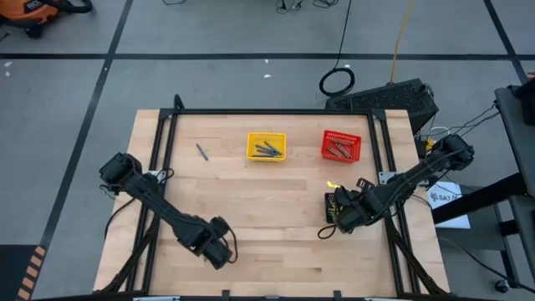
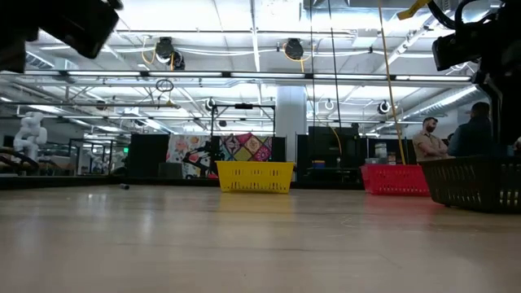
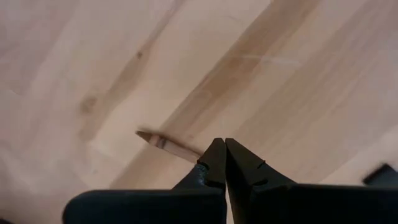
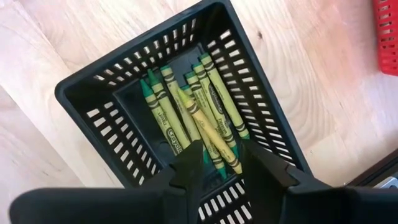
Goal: Sort crayons
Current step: Put the brown crayon into the red bin
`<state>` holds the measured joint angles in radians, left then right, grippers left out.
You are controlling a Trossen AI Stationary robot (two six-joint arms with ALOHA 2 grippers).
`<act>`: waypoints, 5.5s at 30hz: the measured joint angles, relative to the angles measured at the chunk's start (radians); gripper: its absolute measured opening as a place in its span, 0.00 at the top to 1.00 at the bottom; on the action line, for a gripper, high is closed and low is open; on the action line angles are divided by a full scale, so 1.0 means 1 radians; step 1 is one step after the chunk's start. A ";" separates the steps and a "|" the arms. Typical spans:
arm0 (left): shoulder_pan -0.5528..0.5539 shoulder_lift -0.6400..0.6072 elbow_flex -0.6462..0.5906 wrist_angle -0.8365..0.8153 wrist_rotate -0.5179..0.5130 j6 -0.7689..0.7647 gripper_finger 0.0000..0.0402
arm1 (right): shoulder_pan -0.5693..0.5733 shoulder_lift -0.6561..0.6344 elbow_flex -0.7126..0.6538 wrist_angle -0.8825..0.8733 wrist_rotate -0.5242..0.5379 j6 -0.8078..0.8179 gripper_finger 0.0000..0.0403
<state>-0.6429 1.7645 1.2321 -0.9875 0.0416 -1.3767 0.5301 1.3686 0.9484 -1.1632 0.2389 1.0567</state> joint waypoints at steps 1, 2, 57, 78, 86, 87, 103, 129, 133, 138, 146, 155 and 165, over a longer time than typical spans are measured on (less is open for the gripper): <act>-0.007 0.000 0.000 0.005 -0.008 -0.013 1.00 | 0.000 0.000 0.000 0.000 0.000 -0.001 0.76; -0.015 0.002 0.000 0.004 -0.025 -0.022 1.00 | 0.000 0.000 0.000 0.000 0.000 -0.001 0.76; -0.144 0.079 -0.058 -0.008 -0.069 -0.633 0.71 | 0.000 0.000 0.000 0.009 0.004 -0.025 0.76; -0.140 0.076 -0.150 0.131 0.007 -0.410 0.92 | 0.000 0.001 0.000 0.015 -0.004 -0.023 0.76; -0.141 0.077 -0.152 0.133 0.013 -0.291 0.98 | 0.000 0.001 0.000 0.015 -0.007 -0.022 0.76; -0.141 0.077 -0.152 0.134 0.009 -0.284 0.99 | 0.000 0.001 0.000 0.015 -0.007 -0.022 0.76; -0.087 0.015 -0.105 0.180 -0.209 -0.086 1.00 | 0.000 0.001 0.000 0.056 -0.008 -0.022 0.76; 0.169 -0.064 -0.104 0.929 -0.465 0.799 1.00 | 0.077 0.001 0.000 0.738 0.054 -0.440 0.76; 0.185 -0.064 -0.103 1.088 -0.465 0.934 1.00 | 0.087 0.001 0.000 0.791 0.132 -0.469 0.76; 0.206 -0.065 -0.103 1.209 -0.441 1.035 1.00 | 0.087 0.001 0.000 0.898 0.207 -0.545 0.76; 0.227 -0.065 -0.103 1.346 -0.411 1.141 1.00 | 0.084 0.001 0.000 1.073 0.340 -0.718 0.76; 0.252 -0.066 -0.103 1.432 -0.357 1.183 1.00 | 0.055 0.001 0.000 1.239 0.339 -0.859 0.76; 0.275 -0.066 -0.103 1.439 -0.326 1.183 0.99 | 0.048 0.001 0.000 1.267 0.337 -0.868 0.76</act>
<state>-0.3681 1.6985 1.1294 0.4512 -0.2848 -0.1933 0.5783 1.3693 0.9485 0.1040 0.5755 0.1890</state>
